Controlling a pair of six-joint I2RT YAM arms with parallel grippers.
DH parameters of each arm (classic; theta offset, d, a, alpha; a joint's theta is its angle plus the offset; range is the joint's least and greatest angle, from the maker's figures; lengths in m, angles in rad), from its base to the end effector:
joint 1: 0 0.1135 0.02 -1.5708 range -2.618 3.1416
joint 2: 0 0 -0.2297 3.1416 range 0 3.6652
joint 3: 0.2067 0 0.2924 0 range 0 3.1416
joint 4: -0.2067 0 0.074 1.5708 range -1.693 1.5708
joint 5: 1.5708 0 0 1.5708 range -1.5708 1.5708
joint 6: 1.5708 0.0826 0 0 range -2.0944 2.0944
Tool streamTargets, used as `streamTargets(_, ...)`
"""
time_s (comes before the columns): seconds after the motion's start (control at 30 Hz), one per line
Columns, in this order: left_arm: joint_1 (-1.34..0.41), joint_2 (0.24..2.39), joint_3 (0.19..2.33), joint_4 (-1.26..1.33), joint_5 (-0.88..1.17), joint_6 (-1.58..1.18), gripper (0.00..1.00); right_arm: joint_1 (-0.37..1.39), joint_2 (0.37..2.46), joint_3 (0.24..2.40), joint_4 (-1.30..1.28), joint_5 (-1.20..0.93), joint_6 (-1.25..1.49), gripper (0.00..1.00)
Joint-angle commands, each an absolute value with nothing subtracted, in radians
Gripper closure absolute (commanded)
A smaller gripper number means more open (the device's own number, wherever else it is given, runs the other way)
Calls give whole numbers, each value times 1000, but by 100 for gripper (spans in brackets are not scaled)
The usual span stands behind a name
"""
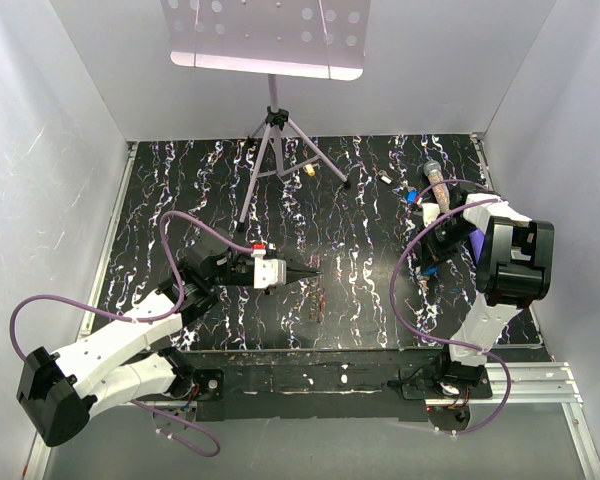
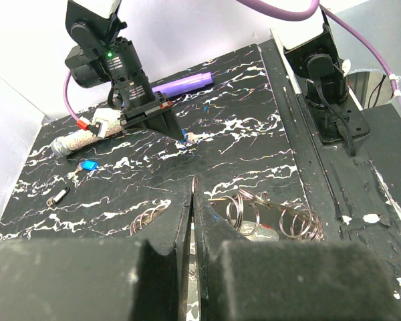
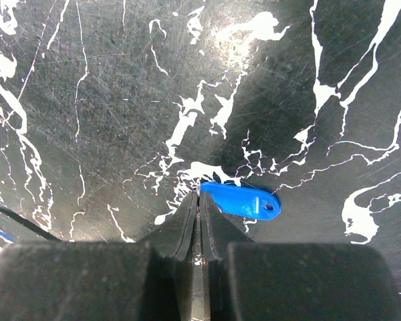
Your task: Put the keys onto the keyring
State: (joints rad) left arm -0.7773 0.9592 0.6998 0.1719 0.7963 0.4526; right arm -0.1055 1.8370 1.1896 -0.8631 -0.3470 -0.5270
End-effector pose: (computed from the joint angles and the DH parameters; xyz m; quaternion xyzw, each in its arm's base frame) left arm 0.1805 -0.2605 0.2746 0.6060 0.4041 -0.3828 0.5683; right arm 0.3550 -0.0093 0.0590 -0.2110 0.9617 0.1548 0.0819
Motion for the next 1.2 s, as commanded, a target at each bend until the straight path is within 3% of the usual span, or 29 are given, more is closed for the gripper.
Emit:
streamTargets(0.0,-781,945,715,183,801,463,100,-112,1832,1229,-879,-364,-531,87)
streamTargets(0.27,-781,943,713,184,801,463,100,-114,1836,1227,-874,-362,-532,86)
streamTargets(0.6,-781,948,712,184,802,463,100,-112,1842,1223,-877,-364,-532,93)
streamTargets(1.17,-781,946,712,183,801,463,100,-114,1852,1227,-876,-371,-528,88)
